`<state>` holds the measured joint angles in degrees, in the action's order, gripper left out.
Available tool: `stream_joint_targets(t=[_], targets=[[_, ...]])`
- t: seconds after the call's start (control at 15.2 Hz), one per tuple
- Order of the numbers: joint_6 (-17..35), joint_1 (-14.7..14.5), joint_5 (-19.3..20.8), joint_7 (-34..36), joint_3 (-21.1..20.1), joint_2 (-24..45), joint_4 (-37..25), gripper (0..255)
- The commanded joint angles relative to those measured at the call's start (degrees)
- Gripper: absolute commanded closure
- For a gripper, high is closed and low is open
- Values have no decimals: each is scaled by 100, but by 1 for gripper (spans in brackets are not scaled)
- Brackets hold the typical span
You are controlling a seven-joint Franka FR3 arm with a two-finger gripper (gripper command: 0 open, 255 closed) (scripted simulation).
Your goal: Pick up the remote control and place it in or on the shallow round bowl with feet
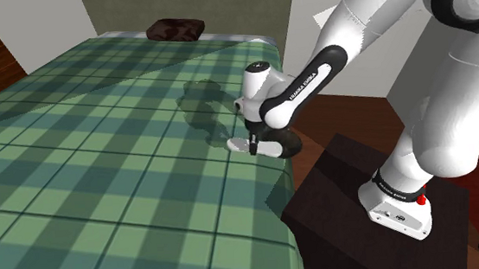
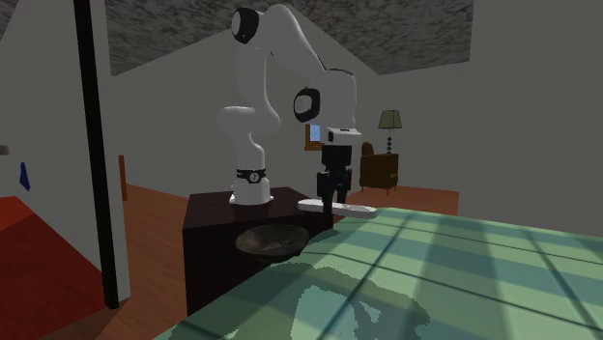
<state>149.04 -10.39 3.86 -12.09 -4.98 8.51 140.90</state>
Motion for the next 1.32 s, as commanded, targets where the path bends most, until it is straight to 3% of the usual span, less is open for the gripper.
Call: stream_joint_targets(t=[0.0,0.86,1.25], targets=[[-154,6,-35,-29,-11,-130,-24,255],[30,993,-105,-1948,871,-1090,1074,255],[490,1014,-124,-2005,900,-673,1115,255]])
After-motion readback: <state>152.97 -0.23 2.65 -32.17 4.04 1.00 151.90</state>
